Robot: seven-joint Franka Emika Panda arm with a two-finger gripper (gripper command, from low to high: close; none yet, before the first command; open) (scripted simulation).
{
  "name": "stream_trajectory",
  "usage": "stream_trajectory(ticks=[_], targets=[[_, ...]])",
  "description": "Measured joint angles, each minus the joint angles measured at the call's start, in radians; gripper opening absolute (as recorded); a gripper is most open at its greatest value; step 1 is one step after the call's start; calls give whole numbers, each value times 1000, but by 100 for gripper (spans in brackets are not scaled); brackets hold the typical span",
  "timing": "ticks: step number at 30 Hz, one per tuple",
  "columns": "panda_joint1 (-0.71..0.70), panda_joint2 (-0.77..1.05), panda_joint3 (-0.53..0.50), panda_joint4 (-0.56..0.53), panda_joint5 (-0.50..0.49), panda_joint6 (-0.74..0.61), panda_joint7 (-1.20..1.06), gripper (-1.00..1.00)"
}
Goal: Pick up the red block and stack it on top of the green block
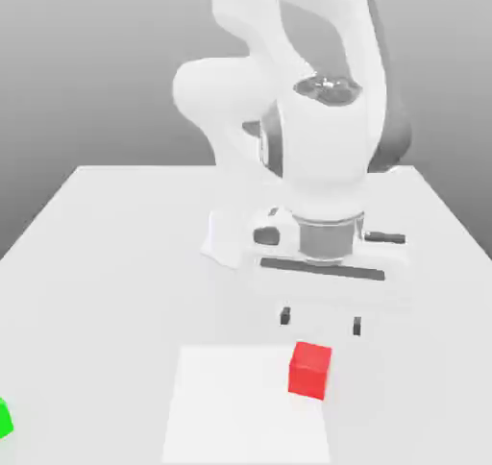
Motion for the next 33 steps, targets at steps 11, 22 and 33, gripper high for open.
stream_trajectory(ticks=[11, 22, 33], targets=[[30, 189, -46, 21, -70, 160, 58, -100], [-21, -13, -36, 16, -2, -38, -31, -100], [-285, 106, -158, 270, 5, -179, -415, -100]])
